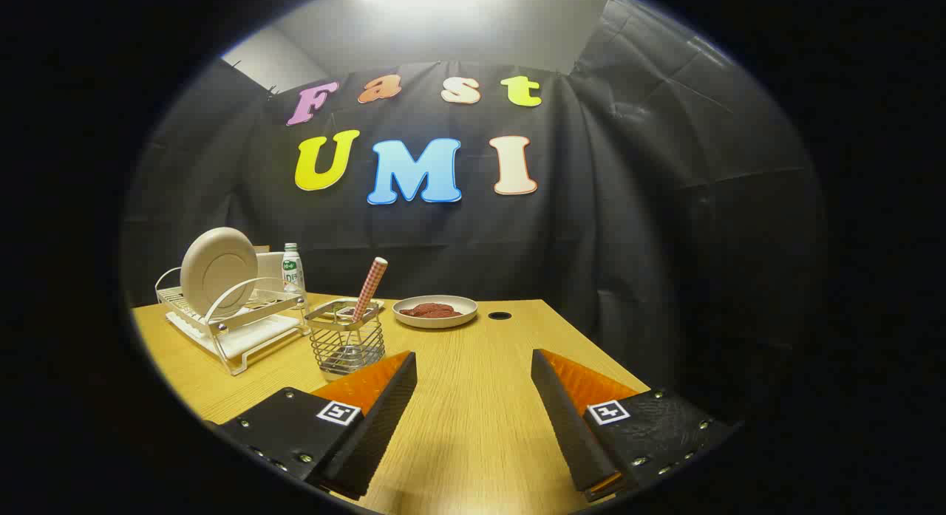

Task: Take the plate from the dish rack, then take the spoon from the basket and place it into the plate.

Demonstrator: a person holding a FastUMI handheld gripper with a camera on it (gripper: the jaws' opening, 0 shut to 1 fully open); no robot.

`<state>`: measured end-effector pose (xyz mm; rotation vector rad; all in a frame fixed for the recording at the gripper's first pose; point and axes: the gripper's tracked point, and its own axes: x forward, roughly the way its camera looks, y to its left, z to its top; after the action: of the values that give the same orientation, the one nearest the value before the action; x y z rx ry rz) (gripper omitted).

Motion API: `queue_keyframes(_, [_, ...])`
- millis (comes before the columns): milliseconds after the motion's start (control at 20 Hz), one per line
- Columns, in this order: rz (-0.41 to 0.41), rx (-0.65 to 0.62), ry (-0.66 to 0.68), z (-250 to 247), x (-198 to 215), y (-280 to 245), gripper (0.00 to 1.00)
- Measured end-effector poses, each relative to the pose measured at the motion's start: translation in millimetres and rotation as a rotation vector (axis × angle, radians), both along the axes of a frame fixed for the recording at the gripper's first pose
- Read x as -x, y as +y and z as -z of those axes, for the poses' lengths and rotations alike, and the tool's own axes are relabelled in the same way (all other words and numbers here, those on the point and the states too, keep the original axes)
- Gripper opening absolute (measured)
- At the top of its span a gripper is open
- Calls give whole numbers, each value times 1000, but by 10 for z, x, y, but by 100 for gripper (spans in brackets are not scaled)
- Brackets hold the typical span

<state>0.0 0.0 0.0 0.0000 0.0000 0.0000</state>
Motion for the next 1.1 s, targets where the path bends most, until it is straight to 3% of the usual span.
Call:
queue_keyframes(300, [37,-26,-1,-74,-574,-117,96])
queue_keyframes(550, [113,-41,-44,-501,-821,-342,96])
queue_keyframes(900, [240,-3,-30,-1077,-370,-493,96])
queue_keyframes(1100, [247,40,3,-1312,-24,-336,96])
